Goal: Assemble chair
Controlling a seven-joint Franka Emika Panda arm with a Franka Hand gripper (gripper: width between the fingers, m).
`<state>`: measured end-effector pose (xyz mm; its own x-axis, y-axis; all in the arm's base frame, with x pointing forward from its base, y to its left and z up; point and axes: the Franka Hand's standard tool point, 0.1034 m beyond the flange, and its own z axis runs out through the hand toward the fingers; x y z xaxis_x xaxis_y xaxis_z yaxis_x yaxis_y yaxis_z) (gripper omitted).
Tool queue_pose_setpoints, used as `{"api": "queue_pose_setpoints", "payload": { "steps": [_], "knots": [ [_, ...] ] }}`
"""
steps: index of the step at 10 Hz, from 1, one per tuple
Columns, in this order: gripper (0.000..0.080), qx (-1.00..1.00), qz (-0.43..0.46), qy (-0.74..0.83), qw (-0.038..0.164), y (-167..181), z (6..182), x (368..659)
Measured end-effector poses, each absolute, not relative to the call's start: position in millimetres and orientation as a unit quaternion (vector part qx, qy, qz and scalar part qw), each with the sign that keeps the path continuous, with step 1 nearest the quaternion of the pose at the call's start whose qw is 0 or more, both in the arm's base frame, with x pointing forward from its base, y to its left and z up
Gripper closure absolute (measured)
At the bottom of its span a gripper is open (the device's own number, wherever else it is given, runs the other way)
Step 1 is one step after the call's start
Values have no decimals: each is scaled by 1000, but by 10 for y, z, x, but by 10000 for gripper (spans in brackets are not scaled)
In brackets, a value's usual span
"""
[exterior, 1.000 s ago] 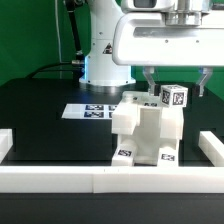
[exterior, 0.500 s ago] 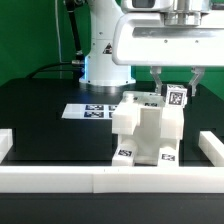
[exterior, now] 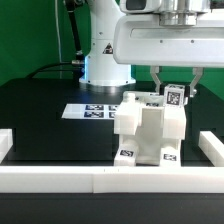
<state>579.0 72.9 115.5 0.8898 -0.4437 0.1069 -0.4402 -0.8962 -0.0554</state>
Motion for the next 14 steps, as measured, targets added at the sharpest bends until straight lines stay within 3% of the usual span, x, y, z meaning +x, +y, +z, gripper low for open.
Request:
{"api": "queue_pose_setpoints", "payload": {
  "steps": [14],
  "knots": [
    [511,-812,-42,580,45,804,1148,5777]
  ]
}}
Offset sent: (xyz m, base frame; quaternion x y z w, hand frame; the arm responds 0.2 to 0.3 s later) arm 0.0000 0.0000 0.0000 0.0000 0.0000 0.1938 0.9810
